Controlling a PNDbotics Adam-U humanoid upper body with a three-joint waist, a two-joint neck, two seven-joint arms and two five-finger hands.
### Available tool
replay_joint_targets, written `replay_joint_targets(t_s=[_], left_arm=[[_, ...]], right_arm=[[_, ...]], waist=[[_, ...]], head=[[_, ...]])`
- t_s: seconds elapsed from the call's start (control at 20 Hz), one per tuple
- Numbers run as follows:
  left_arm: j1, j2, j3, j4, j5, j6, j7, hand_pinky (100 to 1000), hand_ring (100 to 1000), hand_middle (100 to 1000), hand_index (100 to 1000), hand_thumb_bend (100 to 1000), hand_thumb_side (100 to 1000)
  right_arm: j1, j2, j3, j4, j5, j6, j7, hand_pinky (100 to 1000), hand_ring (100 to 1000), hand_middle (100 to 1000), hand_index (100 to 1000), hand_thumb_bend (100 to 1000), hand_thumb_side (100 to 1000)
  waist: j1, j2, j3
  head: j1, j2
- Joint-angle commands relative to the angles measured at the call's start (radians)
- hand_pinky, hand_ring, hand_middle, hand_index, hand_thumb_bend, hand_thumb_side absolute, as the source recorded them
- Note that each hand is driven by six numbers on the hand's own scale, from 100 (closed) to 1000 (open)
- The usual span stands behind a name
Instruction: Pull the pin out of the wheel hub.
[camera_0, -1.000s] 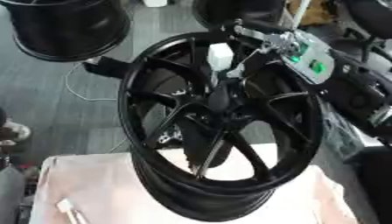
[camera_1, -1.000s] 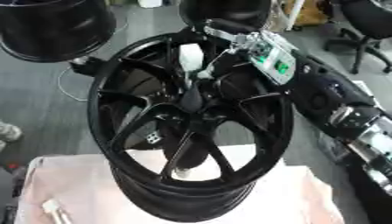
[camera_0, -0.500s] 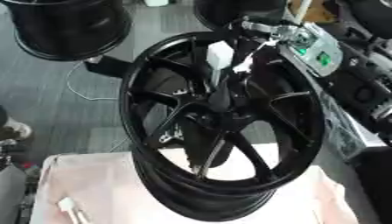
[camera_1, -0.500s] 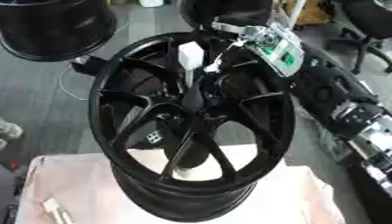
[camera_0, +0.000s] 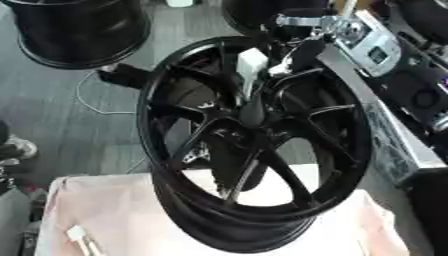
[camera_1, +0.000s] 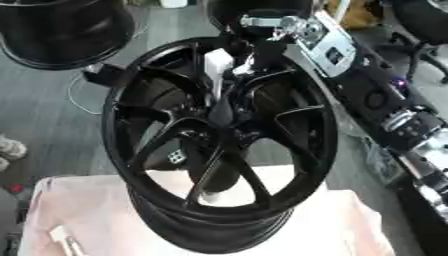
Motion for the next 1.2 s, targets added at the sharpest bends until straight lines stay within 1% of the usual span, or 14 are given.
replay_joint_targets(t_s=[0.05, 0.15, 0.25, 0.7, 0.85, 1.2], left_arm=[[-0.011, 0.008, 0.0, -0.012, -0.005, -0.001, -0.005, 497, 564, 636, 686, 316, 974], [-0.011, 0.008, 0.0, -0.012, -0.006, 0.0, -0.006, 497, 564, 636, 686, 315, 974], [-0.011, 0.008, 0.001, -0.012, -0.006, 0.0, -0.007, 497, 565, 636, 686, 315, 974], [-0.01, 0.007, 0.001, -0.013, -0.008, 0.0, -0.01, 498, 565, 636, 685, 313, 976], [-0.011, 0.007, 0.001, -0.013, -0.009, 0.0, -0.01, 498, 565, 636, 685, 312, 976], [-0.011, 0.006, 0.001, -0.013, -0.009, 0.0, -0.011, 498, 565, 636, 685, 312, 977]], right_arm=[[-0.026, -0.039, -0.046, -0.038, -0.033, 0.013, 0.13, 417, 389, 614, 774, 458, 264], [-0.025, -0.04, -0.048, -0.048, -0.041, 0.017, 0.16, 422, 393, 626, 783, 460, 261], [-0.024, -0.04, -0.042, -0.056, -0.045, 0.018, 0.168, 424, 394, 634, 788, 463, 260], [-0.02, -0.04, -0.026, -0.068, -0.047, 0.018, 0.17, 417, 388, 626, 780, 443, 239], [-0.02, -0.037, -0.027, -0.066, -0.042, 0.018, 0.17, 421, 392, 651, 799, 452, 239], [-0.008, -0.044, -0.024, -0.078, -0.036, 0.011, 0.17, 419, 390, 656, 803, 455, 229]], waist=[[0.004, -0.013, -0.002], [0.004, -0.013, -0.002], [0.005, -0.014, -0.001], [0.004, -0.014, -0.001], [0.005, -0.013, -0.001], [0.004, -0.011, 0.001]], head=[[0.005, -0.001], [0.006, -0.001], [0.006, -0.001], [0.007, -0.001], [0.007, -0.001], [0.007, -0.001]])
